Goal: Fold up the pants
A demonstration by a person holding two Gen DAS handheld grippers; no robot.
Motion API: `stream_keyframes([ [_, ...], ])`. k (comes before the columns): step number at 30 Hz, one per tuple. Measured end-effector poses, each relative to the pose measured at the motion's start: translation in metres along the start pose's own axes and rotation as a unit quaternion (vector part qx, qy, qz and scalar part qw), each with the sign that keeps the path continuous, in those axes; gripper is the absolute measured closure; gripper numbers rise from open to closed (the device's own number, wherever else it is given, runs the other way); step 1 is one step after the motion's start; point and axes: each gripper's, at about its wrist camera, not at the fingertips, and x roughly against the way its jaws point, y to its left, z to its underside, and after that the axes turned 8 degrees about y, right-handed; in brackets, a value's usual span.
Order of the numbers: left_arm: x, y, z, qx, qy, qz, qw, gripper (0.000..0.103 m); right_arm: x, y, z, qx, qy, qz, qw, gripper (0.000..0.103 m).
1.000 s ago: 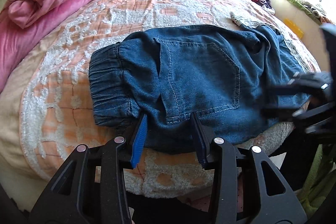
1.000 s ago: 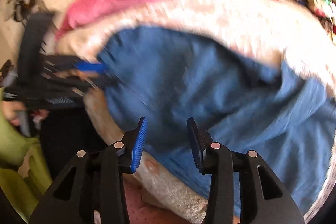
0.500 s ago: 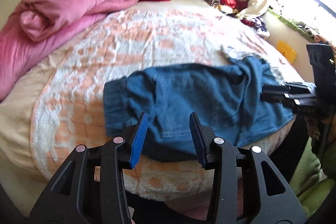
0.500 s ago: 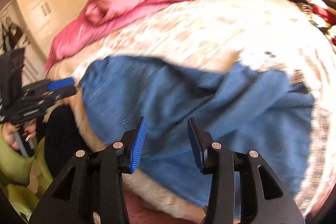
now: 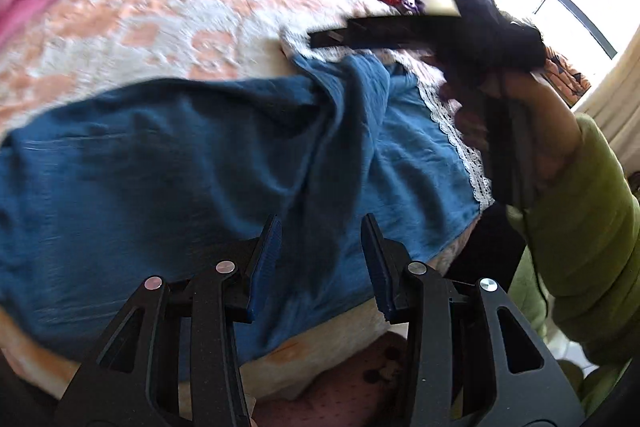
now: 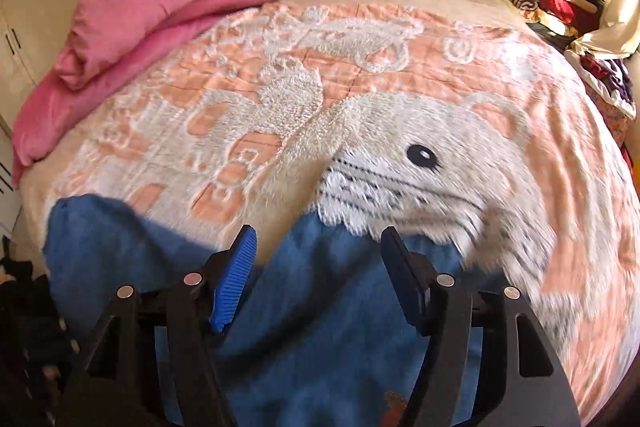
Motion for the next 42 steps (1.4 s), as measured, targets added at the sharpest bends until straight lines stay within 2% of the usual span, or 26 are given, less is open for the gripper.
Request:
stream_keyframes([
  [5, -0.026, -0.009, -0.009, -0.002, 0.019, 0.0, 0.9998, 0.067, -0.039, 0.004, -0.031, -0.008, 0.029, 0.026, 0.999, 0.039],
  [8, -0.036, -0.014, -0.008, -0.008, 0.029, -0.002, 0.9995, 0.067, -0.063, -0.009, -0.041, -0.032, 0.048, 0.062, 0.996, 0.042],
  [10, -0.038, -0.014, -0.006, -0.009, 0.03, -0.003, 0.9995, 0.067, -0.067, -0.018, -0.041, -0.037, 0.047, 0.064, 0.996, 0.07],
  [12, -0.037, -0.014, -0.006, -0.009, 0.029, -0.001, 0.9995, 0.067, -0.061, -0.028, -0.039, -0.038, 0.039, 0.054, 0.997, 0.091],
  [16, -0.032, -0.014, -0.005, -0.013, 0.021, -0.008, 0.9997, 0.064, -0.022, -0.057, -0.023, -0.081, 0.002, -0.002, 0.997, 0.092],
  [18, -0.03, -0.014, -0.004, -0.014, 0.017, -0.014, 0.9997, 0.06, 0.003, -0.067, -0.011, -0.094, -0.019, -0.013, 0.995, 0.092],
  [23, -0.026, -0.012, -0.003, -0.029, 0.004, -0.037, 0.9989, 0.062, 0.071, -0.095, 0.035, -0.137, -0.07, -0.044, 0.987, 0.092],
  [24, -0.025, -0.011, -0.004, -0.031, 0.004, -0.041, 0.9987, 0.078, 0.084, -0.102, 0.048, -0.15, -0.078, -0.049, 0.984, 0.092],
  [26, -0.025, -0.015, -0.005, -0.047, 0.007, -0.059, 0.9971, 0.102, 0.104, -0.114, 0.074, -0.174, -0.087, -0.06, 0.979, 0.092],
  [27, -0.023, -0.017, -0.004, -0.054, 0.006, -0.065, 0.9964, 0.102, 0.111, -0.118, 0.084, -0.182, -0.088, -0.065, 0.977, 0.092],
  [30, -0.02, -0.026, -0.001, -0.081, 0.004, -0.07, 0.9942, 0.103, 0.125, -0.127, 0.122, -0.212, -0.082, -0.081, 0.97, 0.092],
  [34, -0.014, -0.042, 0.006, -0.128, -0.003, -0.097, 0.987, 0.103, 0.13, -0.129, 0.166, -0.244, -0.065, -0.087, 0.964, 0.092],
  [40, -0.024, -0.044, 0.013, -0.146, 0.015, -0.11, 0.9831, 0.103, 0.104, -0.125, 0.211, -0.271, -0.007, -0.081, 0.959, 0.089],
  [42, -0.026, -0.048, 0.016, -0.155, 0.021, -0.112, 0.9814, 0.103, 0.1, -0.127, 0.221, -0.286, -0.001, -0.086, 0.954, 0.089],
])
